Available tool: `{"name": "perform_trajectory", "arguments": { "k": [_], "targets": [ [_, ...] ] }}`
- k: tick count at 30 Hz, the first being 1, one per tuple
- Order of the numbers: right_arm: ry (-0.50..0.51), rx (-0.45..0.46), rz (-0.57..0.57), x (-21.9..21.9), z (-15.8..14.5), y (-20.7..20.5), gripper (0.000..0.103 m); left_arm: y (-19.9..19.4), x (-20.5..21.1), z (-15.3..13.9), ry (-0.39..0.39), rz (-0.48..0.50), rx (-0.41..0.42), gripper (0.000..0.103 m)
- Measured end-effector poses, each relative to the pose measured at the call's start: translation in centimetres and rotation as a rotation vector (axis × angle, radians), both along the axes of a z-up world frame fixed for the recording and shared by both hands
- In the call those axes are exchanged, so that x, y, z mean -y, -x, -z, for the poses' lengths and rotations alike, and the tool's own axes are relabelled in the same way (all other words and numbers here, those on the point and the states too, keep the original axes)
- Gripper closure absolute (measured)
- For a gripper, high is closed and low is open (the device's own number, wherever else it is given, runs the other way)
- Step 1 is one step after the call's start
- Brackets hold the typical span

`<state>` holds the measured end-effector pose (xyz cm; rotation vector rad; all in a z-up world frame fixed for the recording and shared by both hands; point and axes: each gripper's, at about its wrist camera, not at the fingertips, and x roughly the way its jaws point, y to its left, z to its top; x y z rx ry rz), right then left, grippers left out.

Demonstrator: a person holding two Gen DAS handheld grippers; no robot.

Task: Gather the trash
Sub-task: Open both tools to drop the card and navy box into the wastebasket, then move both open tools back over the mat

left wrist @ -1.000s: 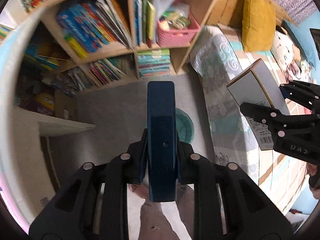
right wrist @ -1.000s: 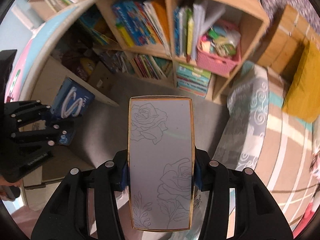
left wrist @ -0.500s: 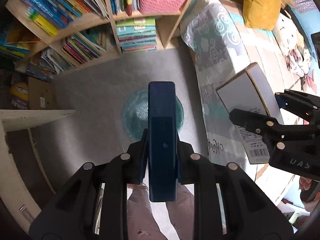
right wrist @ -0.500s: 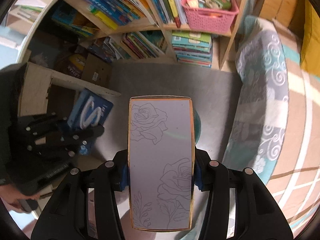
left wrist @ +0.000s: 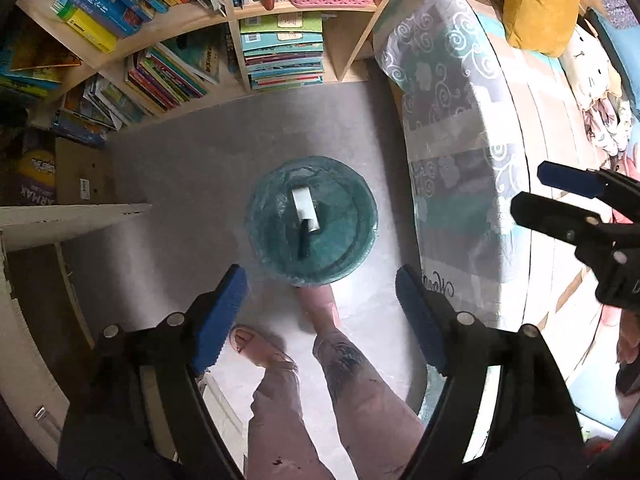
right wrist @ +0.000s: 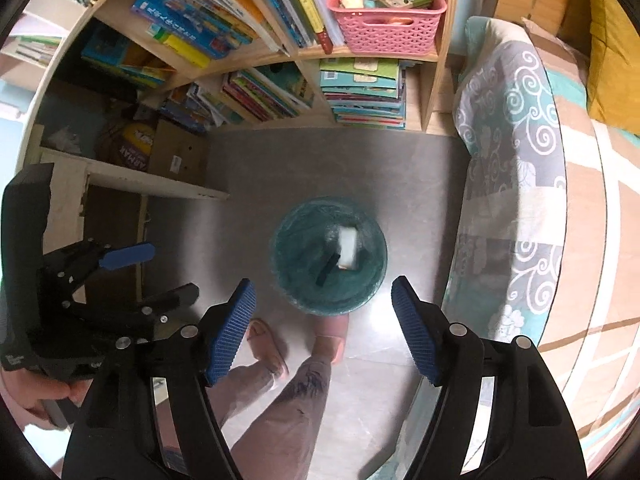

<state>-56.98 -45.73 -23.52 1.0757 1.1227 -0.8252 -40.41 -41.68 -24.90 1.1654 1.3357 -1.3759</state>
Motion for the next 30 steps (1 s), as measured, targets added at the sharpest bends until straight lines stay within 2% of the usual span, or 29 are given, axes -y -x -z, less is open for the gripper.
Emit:
{"name": "perform_trajectory", "arguments": {
  "k": [13,18,25,30],
  "targets": [
    [0.026,0.003,-0.042,0.2,-1.2,-0.6,0.032,-0.9,0.5,-1.1,0.033,-0.035,0.001,0.028],
    [0.037,0.028,-0.083,0.2,-2.8,-1.2,0.032,-2.0,-0.1,-3.4,0.060,-0.052,-0.004,0.028],
    [0.096,0.074,-0.281,-0.3,-7.4,-5.0,0.032,-4.9,-2.2,-8.7,0.130,-0.096,0.011,0.028],
    [0.141,0.110,-0.468,-0.8,-11.1,-10.3,0.032,-9.6,-5.9,-13.1,0.185,-0.199,0.034,0.023]
  ]
}}
